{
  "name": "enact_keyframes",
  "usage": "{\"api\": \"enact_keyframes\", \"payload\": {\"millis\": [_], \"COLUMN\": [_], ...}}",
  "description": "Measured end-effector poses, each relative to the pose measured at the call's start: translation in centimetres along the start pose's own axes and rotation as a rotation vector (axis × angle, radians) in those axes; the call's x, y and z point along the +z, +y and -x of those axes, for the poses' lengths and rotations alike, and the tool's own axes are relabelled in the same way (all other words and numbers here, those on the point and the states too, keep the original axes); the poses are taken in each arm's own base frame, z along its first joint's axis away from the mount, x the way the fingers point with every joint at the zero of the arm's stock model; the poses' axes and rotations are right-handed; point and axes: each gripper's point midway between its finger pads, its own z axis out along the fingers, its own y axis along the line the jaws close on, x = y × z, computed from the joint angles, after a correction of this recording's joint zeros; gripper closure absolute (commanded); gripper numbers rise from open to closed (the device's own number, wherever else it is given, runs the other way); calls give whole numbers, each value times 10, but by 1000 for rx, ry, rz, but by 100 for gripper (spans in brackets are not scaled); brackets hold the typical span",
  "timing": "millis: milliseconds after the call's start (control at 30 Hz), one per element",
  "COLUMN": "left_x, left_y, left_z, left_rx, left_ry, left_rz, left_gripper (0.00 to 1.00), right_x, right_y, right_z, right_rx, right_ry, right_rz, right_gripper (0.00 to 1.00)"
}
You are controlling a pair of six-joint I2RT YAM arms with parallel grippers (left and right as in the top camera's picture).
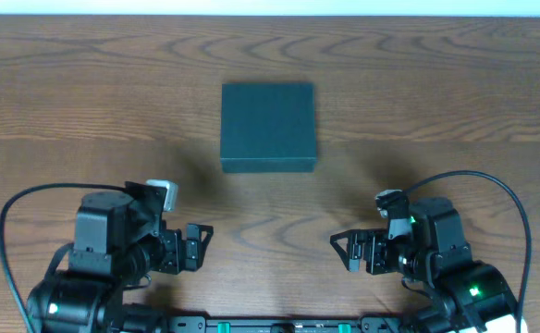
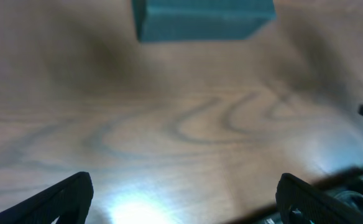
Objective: Pack container
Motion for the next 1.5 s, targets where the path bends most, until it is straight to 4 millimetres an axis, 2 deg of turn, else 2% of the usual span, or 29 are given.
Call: {"api": "enact_keyframes", "payload": {"millis": [67, 133, 167, 233, 300, 500, 667, 867, 1167, 1300, 1500], "left_x": [-5, -15, -17, -17, -8, 21, 26, 28, 49, 51, 41], "left_y": [4, 11, 16, 29, 46, 99, 123, 129, 139, 140, 137], "left_z": [16, 47, 56, 70, 72, 59, 42, 31, 7, 3, 11], "left_rx": [28, 65, 72, 79, 69, -4, -49, -51, -53, -49, -41], "left_ry": [-95, -262, -320, -432, -486, -562, -586, -624, -622, -643, -707], "left_rz": [33, 90, 121, 185, 248, 396, 463, 474, 478, 475, 473], "left_gripper": [5, 5, 5, 5, 5, 5, 5, 5, 5, 5, 5], "right_x": [0, 0, 0, 0, 0, 1, 1, 1, 1, 1, 1], "right_y": [0, 0, 0, 0, 0, 0, -1, -1, -1, 0, -1], "right_z": [0, 0, 0, 0, 0, -1, -1, -1, -1, -1, -1], "right_rx": [0, 0, 0, 0, 1, 1, 1, 1, 2, 1, 2], "right_ry": [0, 0, 0, 0, 1, 2, 2, 2, 3, 2, 3], "right_rz": [0, 0, 0, 0, 0, 0, -1, -1, -1, 0, -1], "right_gripper": [1, 1, 1, 1, 1, 1, 1, 1, 1, 1, 1]}}
